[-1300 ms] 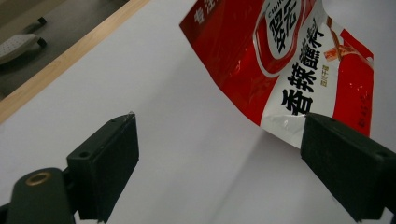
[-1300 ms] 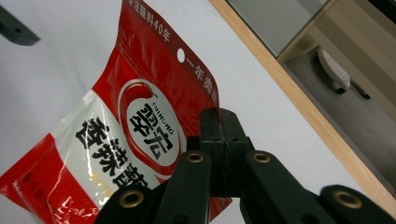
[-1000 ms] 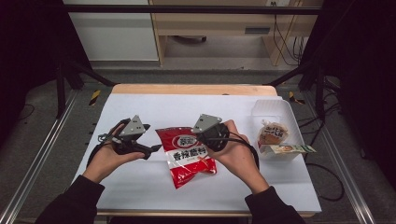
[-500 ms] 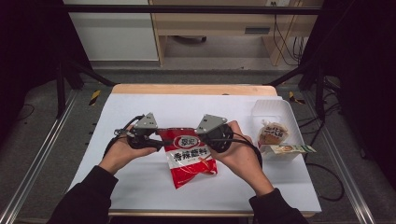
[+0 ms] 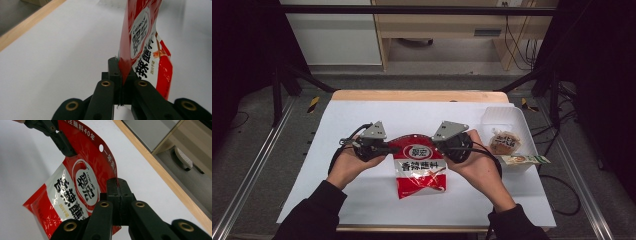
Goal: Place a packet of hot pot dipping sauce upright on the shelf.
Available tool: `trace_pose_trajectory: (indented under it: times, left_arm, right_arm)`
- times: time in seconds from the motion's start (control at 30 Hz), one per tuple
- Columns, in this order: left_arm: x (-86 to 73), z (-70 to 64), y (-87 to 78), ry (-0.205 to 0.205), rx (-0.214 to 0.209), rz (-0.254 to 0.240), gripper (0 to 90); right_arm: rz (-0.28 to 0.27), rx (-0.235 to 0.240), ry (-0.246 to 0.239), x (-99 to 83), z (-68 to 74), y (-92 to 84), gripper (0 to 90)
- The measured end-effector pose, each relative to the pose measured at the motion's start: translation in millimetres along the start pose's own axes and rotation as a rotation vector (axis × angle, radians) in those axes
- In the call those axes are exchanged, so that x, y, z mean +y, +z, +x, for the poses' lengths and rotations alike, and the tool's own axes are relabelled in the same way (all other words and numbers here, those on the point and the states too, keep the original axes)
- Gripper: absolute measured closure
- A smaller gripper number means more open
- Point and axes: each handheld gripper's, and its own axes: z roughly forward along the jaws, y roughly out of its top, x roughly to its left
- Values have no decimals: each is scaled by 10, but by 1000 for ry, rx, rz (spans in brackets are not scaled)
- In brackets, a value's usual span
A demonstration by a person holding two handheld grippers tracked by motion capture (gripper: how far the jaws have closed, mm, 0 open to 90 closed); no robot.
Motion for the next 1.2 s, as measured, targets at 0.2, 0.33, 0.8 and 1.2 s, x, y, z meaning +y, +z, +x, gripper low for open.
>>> trace_pose_trajectory:
  times: [0.2,0.33,0.8,1.2]
  left_arm:
    - [195,-55,-166,51,0,0,900]
    - [280,-61,-239,66,16,-1,900]
    - [369,-51,-427,121,52,27,900]
    - [328,-43,-433,148,50,35,900]
  right_arm:
    - [-18,13,9,37,-50,-164,900]
    - [-21,23,15,50,-61,-228,900]
    - [25,56,-45,143,-85,-242,696]
    - [111,107,-88,190,-118,-58,567]
